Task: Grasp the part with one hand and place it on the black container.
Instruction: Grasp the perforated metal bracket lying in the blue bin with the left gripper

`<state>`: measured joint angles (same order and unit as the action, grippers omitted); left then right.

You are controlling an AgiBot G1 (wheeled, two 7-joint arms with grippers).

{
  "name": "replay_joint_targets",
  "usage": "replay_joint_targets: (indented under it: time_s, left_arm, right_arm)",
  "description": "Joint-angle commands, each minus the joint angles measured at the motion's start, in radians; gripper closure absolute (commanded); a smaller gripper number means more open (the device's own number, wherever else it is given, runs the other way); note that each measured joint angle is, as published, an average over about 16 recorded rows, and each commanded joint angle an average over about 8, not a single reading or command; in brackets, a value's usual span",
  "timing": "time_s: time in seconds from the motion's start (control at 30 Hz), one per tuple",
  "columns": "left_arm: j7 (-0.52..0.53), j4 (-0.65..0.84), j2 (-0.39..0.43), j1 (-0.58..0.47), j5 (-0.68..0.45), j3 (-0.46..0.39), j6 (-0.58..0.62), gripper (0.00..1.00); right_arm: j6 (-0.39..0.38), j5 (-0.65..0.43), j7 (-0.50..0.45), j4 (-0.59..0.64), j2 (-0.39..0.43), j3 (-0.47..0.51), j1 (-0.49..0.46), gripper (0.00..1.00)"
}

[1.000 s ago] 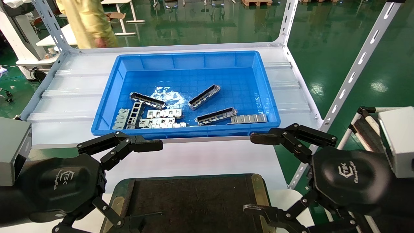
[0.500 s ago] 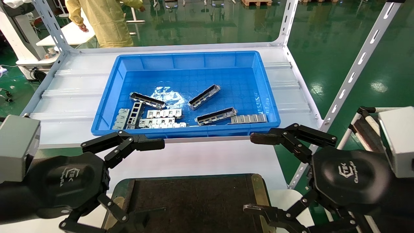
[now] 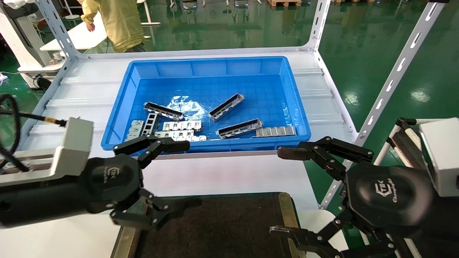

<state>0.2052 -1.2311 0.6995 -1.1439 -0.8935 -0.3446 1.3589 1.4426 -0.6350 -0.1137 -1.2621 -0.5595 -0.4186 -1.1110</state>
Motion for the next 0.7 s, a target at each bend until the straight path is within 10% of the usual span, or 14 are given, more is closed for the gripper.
replay_joint_targets:
  time_s: [0.03,0.7]
  left_arm:
    - [0.004,0.008,0.017,-0.012,-0.023,-0.011,-0.018,0.00]
    - [-0.055,0.334,0.283,-0.255,-0.311,-0.141,-0.208,0.00]
  right_arm:
    - [0.000,0.000,0.000,0.000,0.000,0.000,0.000,0.00]
    - [0.000,0.000,0.000,0.000,0.000,0.000,0.000,0.00]
